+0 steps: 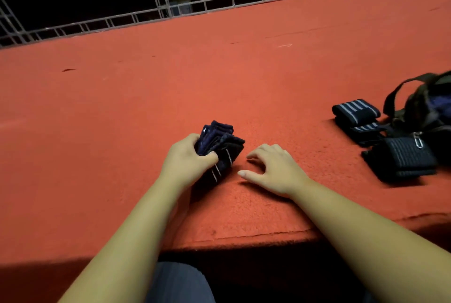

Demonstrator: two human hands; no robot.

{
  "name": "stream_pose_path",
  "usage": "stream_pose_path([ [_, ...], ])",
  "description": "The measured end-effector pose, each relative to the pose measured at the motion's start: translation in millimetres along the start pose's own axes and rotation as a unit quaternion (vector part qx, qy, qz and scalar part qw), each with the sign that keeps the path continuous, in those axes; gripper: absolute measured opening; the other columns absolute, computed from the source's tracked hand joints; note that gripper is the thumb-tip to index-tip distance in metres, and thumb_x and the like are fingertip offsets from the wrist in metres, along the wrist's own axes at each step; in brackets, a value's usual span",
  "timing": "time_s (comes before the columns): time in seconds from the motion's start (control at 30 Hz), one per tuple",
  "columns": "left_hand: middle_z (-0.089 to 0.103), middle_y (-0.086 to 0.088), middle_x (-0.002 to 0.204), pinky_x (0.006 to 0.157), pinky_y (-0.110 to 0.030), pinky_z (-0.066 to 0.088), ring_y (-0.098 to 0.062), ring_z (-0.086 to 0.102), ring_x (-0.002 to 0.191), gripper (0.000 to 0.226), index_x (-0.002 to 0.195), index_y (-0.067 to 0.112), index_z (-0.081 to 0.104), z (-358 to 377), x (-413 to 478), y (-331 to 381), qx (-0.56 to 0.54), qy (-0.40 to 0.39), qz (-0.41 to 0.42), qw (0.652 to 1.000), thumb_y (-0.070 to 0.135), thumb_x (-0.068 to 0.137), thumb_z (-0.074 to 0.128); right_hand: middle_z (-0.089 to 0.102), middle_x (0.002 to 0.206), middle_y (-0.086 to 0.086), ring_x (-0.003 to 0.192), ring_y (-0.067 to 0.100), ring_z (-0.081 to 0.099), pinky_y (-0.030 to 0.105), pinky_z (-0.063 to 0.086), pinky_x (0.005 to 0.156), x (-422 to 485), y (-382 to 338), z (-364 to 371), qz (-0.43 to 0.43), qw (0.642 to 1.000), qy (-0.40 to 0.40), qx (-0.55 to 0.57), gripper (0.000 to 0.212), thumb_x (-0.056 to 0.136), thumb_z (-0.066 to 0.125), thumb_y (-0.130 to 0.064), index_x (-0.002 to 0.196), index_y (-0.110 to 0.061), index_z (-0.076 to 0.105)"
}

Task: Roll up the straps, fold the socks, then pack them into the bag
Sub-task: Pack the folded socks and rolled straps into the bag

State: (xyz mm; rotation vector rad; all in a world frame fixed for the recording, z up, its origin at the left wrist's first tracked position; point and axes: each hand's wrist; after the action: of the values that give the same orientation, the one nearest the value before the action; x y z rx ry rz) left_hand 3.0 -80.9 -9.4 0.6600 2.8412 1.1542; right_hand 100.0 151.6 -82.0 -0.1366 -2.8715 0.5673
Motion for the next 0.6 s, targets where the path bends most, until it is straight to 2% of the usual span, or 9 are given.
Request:
stream_pose_path([
  [0.1, 0.077, 0.007, 0.084, 0.067, -0.029, 0.052, -0.012, 0.070, 0.075, 0.034, 0.095, 0.020, 0.076, 3, -15, 14, -0.158, -0.021, -0.048, 0.986, 0.038, 0.068, 0.068, 0.070, 0.129, -0.013, 0.118, 0.006, 0.063, 0.039, 0.048, 0.110, -8, -6, -14, 0.044, 0.979, 0.008, 0.201, 0.082, 0.079, 0.056, -0.091, 0.135, -0.031, 0.064],
  [0.17, 0.074, 0.001, 0.083, 0.067, -0.030, 0.050, -0.015, 0.066, 0.074, 0.036, 0.096, 0.009, 0.076, 7, -23, 21, -0.260, -0.049, -0.061, 0.963, 0.034, 0.072, 0.068, 0.073, 0.126, -0.012, 0.117, 0.000, 0.067, 0.035, 0.049, 0.111, -15, -12, -25, 0.071, 0.940, 0.002, 0.335, 0.082, 0.077, 0.066, -0.085, 0.138, -0.030, 0.063],
  [0.23, 0.073, -0.004, 0.083, 0.066, -0.031, 0.049, -0.019, 0.066, 0.075, 0.028, 0.092, 0.008, 0.076, 11, -31, 33, -0.338, -0.083, -0.074, 0.935, 0.030, 0.078, 0.069, 0.076, 0.124, -0.008, 0.115, 0.006, 0.071, 0.035, 0.052, 0.109, -24, -21, -37, 0.082, 0.890, -0.015, 0.449, 0.069, 0.083, 0.070, -0.070, 0.137, -0.027, 0.065],
  [0.33, 0.074, -0.011, 0.085, 0.066, -0.031, 0.054, -0.023, 0.068, 0.072, 0.015, 0.090, 0.009, 0.075, 22, -42, 56, -0.412, -0.126, -0.079, 0.899, 0.020, 0.096, 0.066, 0.079, 0.108, 0.002, 0.095, 0.020, 0.074, 0.035, 0.057, 0.089, -38, -33, -59, 0.106, 0.808, -0.026, 0.579, 0.041, 0.098, 0.071, -0.041, 0.128, -0.013, 0.069],
  [0.4, 0.078, -0.014, 0.093, 0.069, -0.031, 0.056, -0.022, 0.073, 0.076, 0.022, 0.098, 0.007, 0.075, 30, -48, 75, -0.444, -0.137, -0.083, 0.882, 0.019, 0.104, 0.059, 0.078, 0.097, 0.000, 0.079, 0.017, 0.073, 0.030, 0.059, 0.075, -46, -33, -76, 0.127, 0.792, -0.006, 0.597, 0.028, 0.104, 0.066, -0.031, 0.122, -0.010, 0.069],
  [0.5, 0.080, -0.007, 0.115, 0.087, -0.035, 0.058, -0.019, 0.076, 0.102, 0.037, 0.121, 0.012, 0.074, 40, -49, 93, -0.420, -0.166, -0.039, 0.891, 0.039, 0.110, 0.052, 0.079, 0.092, -0.002, 0.069, 0.014, 0.073, 0.031, 0.058, 0.068, -58, -24, -98, 0.156, 0.795, 0.035, 0.586, 0.031, 0.103, 0.067, -0.030, 0.124, -0.007, 0.070],
  [0.53, 0.076, -0.001, 0.127, 0.098, -0.036, 0.056, -0.015, 0.073, 0.114, 0.047, 0.135, 0.019, 0.068, 45, -47, 95, -0.388, -0.170, -0.015, 0.906, 0.053, 0.109, 0.049, 0.079, 0.091, -0.002, 0.068, 0.014, 0.072, 0.031, 0.057, 0.068, -62, -20, -104, 0.161, 0.798, 0.047, 0.579, 0.034, 0.102, 0.069, -0.030, 0.125, -0.006, 0.069],
  [0.6, 0.058, 0.014, 0.154, 0.120, -0.037, 0.042, -0.005, 0.055, 0.139, 0.080, 0.159, 0.035, 0.044, 54, -43, 101, -0.327, -0.163, 0.011, 0.931, 0.083, 0.096, 0.044, 0.079, 0.094, 0.000, 0.069, 0.015, 0.073, 0.032, 0.058, 0.068, -71, -15, -113, 0.170, 0.794, 0.061, 0.580, 0.036, 0.101, 0.071, -0.031, 0.126, -0.006, 0.069],
])
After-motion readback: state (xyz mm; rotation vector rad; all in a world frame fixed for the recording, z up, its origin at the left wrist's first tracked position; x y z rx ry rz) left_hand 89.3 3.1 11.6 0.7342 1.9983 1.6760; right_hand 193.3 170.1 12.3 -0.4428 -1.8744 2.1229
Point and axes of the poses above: each hand's wrist, its own x-axis towards the middle knuckle, its own z-axis out of the palm, y = z × x
